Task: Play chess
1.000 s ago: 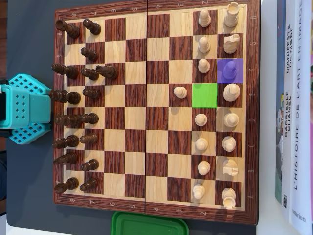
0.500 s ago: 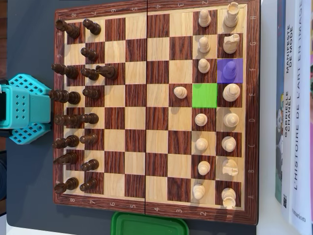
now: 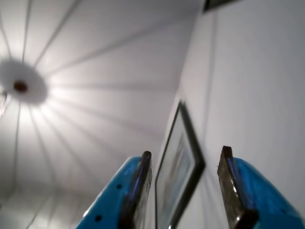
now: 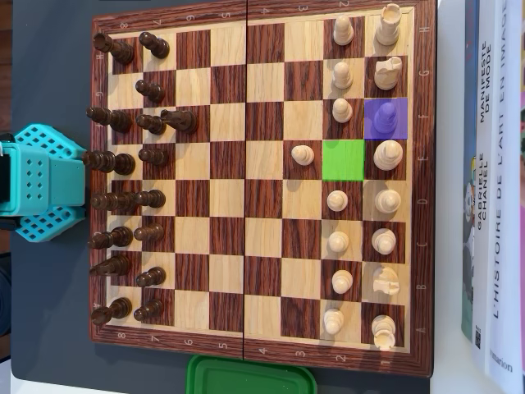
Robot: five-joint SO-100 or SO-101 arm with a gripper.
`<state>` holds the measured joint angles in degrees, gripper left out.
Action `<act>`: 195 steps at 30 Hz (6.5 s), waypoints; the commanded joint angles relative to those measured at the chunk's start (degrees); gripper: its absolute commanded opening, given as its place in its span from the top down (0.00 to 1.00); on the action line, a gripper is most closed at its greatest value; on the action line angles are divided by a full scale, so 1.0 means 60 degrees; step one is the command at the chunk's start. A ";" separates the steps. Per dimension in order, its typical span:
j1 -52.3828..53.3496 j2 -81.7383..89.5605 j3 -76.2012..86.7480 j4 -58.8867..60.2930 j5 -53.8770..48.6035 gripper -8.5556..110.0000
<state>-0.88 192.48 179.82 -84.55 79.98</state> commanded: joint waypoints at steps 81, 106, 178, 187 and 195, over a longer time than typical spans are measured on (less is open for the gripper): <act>-0.1201 -1.5366 -1.3887 2.3394 -0.0498 0.76; -0.2109 -1.8677 -1.8340 2.5005 -0.0396 0.76; -0.1509 -2.2280 -2.1577 2.5063 -0.0513 0.83; -0.1509 -2.2295 -2.1489 2.5503 -0.0513 0.83; -0.1523 -2.2295 -2.1489 2.5649 -0.0513 0.83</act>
<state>-10.63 57.92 53.44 69.35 77.17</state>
